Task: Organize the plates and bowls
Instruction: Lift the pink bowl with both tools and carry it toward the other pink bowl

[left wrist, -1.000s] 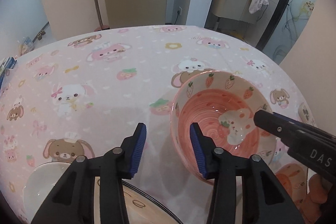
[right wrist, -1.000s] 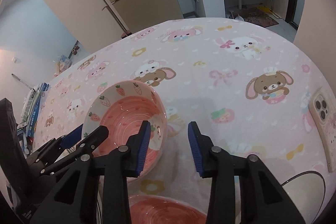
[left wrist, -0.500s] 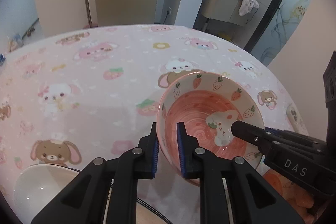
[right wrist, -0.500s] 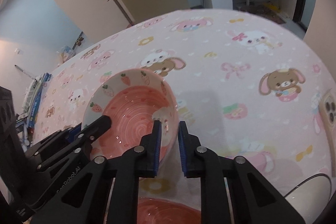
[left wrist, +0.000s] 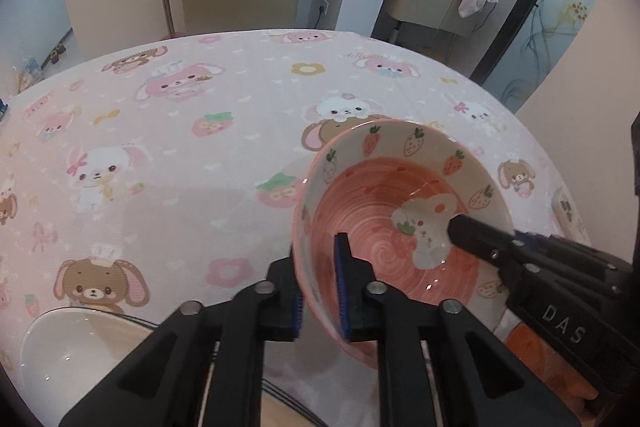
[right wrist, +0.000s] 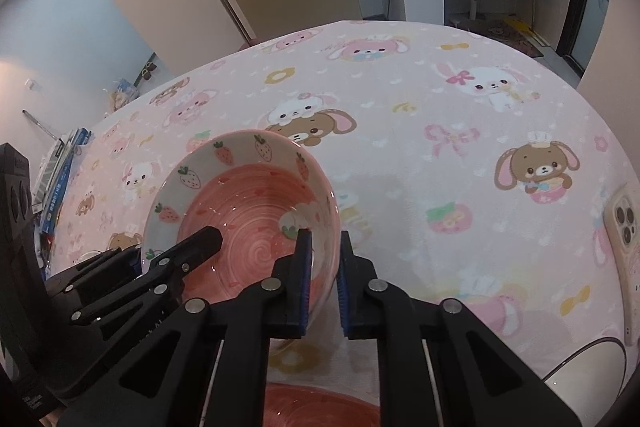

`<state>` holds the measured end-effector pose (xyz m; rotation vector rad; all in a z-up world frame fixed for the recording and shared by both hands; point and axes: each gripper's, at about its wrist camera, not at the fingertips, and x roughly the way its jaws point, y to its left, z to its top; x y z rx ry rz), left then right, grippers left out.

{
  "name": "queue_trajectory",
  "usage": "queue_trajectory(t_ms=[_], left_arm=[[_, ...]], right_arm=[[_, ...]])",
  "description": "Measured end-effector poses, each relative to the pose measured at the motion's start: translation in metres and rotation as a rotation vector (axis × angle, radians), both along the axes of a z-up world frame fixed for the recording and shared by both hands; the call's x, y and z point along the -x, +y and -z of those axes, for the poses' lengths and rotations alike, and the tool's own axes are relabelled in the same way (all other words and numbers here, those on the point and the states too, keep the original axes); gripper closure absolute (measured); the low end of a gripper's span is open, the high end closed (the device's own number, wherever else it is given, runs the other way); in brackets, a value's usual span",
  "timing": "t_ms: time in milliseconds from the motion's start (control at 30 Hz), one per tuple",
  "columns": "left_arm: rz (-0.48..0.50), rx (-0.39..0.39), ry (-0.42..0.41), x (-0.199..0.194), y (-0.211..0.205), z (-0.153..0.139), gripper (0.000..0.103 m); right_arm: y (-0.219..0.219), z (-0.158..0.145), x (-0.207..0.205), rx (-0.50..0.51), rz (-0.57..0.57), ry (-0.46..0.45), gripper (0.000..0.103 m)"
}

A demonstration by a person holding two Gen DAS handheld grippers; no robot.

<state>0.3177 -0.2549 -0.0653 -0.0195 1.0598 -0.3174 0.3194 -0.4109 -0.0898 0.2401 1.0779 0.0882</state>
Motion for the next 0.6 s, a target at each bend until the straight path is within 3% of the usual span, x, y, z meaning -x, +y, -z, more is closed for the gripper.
queue_trajectory(t_ms=[133, 267, 400, 600], left_arm=[[0.002, -0.038, -0.008, 0.004, -0.003, 0.0, 0.09], [-0.018, -0.002, -0.046, 0.008, 0.005, -0.007, 0.09], [-0.037, 0.003, -0.161, 0.023, 0.005, -0.026, 0.09], [-0.031, -0.004, -0.257, 0.042, 0.002, -0.05, 0.091]], right_arm=[[0.004, -0.002, 0.003, 0.035, -0.017, -0.008, 0.093], [0.0, -0.004, 0.006, 0.004, -0.018, -0.022, 0.093], [0.002, -0.018, 0.012, 0.015, -0.026, -0.079, 0.093], [0.0, -0.043, 0.027, -0.01, -0.033, -0.149, 0.093]])
